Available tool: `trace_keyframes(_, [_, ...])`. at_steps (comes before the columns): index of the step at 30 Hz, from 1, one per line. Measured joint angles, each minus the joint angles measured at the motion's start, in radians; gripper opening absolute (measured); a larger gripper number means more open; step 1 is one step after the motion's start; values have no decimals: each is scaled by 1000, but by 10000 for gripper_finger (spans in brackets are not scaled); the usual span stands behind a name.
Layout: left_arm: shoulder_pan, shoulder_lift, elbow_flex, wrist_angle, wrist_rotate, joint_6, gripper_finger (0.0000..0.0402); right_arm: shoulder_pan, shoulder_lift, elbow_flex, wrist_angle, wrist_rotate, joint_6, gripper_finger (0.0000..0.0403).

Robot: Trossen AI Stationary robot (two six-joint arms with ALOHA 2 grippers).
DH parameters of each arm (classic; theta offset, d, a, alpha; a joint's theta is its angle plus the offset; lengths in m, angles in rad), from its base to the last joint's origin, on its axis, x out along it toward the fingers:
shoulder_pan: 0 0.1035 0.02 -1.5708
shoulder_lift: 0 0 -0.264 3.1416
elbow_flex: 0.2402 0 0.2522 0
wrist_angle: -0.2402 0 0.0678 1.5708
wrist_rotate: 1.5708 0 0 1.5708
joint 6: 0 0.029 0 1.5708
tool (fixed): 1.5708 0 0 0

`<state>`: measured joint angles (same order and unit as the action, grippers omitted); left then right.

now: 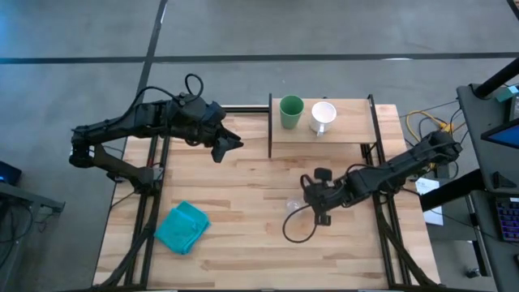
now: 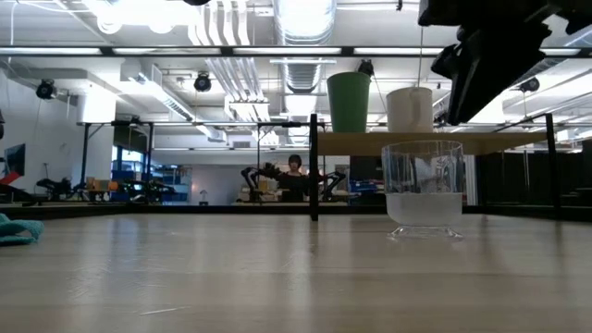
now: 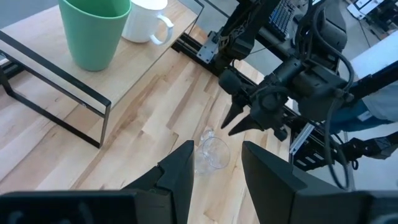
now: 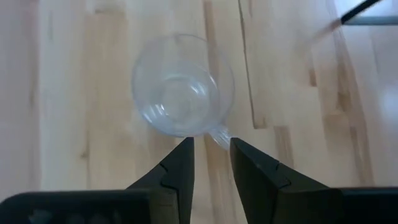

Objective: Stack small to large cups/mugs on shelf
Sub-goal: Put the transparent mug on the shelf

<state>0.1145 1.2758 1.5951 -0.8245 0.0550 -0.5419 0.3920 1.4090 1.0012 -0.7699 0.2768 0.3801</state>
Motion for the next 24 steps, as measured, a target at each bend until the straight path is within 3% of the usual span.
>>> trace_keyframes(4, [-3, 0, 0, 0, 1, 0, 121, -15, 6, -19, -9, -4, 8, 98])
trace_keyframes(9, [-10, 0, 0, 0, 4, 0, 121, -56, 15, -38, -10, -92, 23, 98])
trace_keyframes(24, [-11, 0, 0, 0, 4, 0, 121, -125, 14, -25, 1, -101, -47, 98])
